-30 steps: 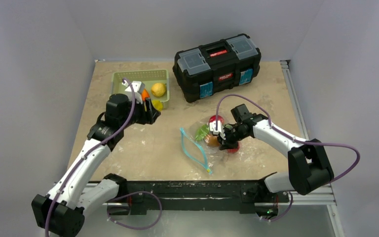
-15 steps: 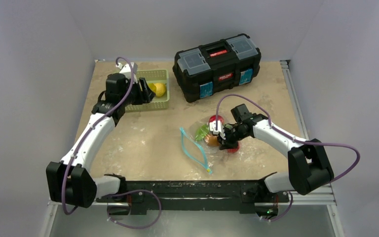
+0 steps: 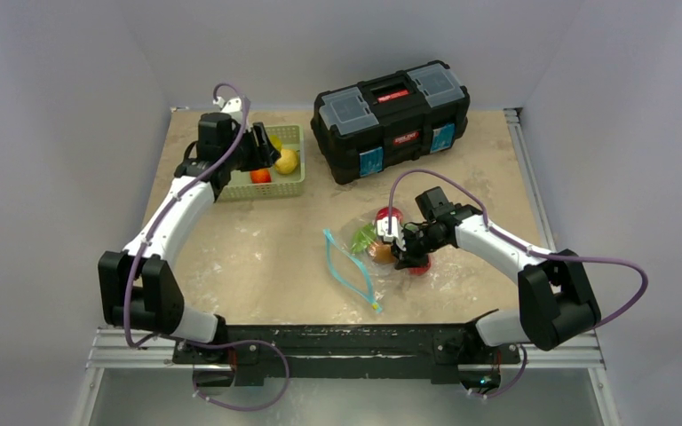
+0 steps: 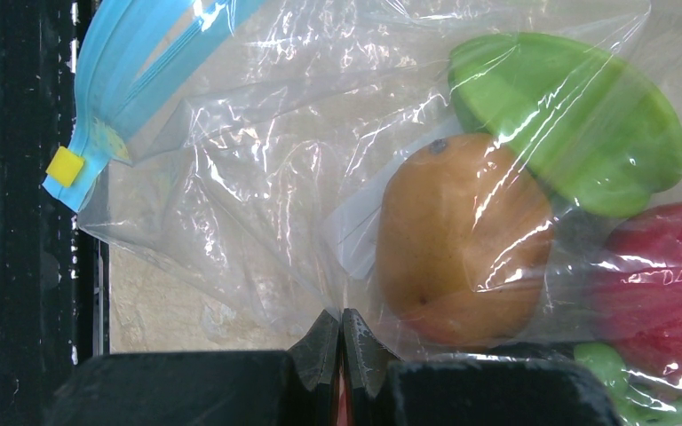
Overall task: Open the zip-top bag and remove the fake food
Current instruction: Place the fake fruit in the bin.
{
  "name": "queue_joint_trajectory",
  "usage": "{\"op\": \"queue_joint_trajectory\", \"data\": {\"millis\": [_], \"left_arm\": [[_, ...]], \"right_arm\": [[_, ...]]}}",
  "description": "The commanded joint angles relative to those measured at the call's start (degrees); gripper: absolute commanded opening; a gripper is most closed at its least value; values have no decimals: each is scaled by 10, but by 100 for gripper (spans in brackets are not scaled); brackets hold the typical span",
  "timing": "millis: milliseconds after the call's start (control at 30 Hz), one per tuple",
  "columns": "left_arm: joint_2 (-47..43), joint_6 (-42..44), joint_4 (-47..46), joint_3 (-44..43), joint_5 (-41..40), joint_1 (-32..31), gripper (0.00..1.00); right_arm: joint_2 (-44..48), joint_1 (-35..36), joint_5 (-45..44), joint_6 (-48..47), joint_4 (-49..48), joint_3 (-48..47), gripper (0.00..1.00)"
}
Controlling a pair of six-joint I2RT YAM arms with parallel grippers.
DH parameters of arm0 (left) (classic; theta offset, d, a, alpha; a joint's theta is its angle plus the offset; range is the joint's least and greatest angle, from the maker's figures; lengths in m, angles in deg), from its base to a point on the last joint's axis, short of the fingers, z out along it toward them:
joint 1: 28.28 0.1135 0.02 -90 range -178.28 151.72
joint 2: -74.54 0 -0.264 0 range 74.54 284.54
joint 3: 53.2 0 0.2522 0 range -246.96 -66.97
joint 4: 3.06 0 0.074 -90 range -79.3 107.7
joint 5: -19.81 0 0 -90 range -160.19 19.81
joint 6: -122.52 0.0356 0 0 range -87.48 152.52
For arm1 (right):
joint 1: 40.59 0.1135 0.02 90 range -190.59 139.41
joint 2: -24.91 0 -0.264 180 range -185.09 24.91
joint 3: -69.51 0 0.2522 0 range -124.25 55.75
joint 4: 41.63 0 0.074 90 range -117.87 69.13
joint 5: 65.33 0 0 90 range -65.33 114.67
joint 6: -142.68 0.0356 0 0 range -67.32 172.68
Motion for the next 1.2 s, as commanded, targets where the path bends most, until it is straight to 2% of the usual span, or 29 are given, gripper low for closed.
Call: {"op": "queue_joint_trajectory", "data": {"millis": [0,300,833,1167], "left_arm": [[26,-5,7,-39,-26,7,0],[102,0,50,-109,-24,12,0],[174,8,75,-146,13,29,0],[211,12,99,-178,38,39,6]], "right_arm": [[3,0,9,-9,-14,-11,0],[2,0,9,-8,-14,-11,0],[0,0,9,-8,-16,-11,0],[0,0,7,-8,-16,-10,0]]}}
